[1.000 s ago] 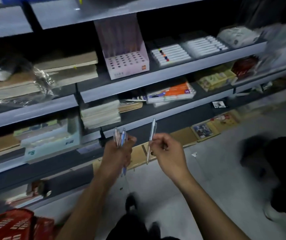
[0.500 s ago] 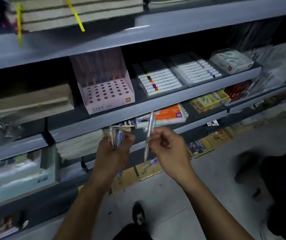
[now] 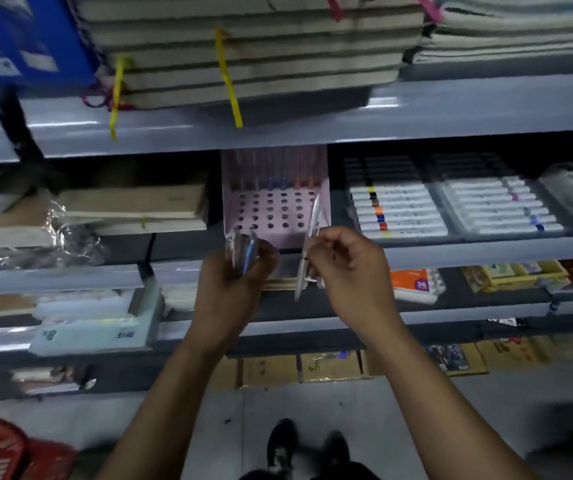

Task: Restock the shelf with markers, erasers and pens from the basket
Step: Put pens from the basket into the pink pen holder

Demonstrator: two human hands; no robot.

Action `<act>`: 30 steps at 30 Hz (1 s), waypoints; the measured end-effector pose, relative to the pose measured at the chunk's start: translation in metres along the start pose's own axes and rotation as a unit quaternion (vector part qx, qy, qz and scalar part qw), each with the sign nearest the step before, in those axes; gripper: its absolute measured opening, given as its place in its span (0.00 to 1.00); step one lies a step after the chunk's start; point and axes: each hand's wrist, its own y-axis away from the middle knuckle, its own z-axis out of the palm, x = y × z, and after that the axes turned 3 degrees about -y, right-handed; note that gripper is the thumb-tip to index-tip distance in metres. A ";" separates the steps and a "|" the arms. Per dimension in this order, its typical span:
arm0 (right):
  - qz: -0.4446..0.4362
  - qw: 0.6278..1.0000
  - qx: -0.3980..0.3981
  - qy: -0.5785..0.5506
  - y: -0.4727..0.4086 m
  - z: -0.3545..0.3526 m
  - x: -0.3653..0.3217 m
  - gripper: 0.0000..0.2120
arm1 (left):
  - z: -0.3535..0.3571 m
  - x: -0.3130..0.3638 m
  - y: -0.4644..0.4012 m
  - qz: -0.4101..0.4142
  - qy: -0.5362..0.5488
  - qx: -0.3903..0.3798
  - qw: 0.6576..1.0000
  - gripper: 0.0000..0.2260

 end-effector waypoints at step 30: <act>-0.058 0.994 0.066 0.059 -0.093 0.060 -0.026 0.07 | -0.035 -0.035 -0.021 0.160 -0.339 0.111 0.920 0.11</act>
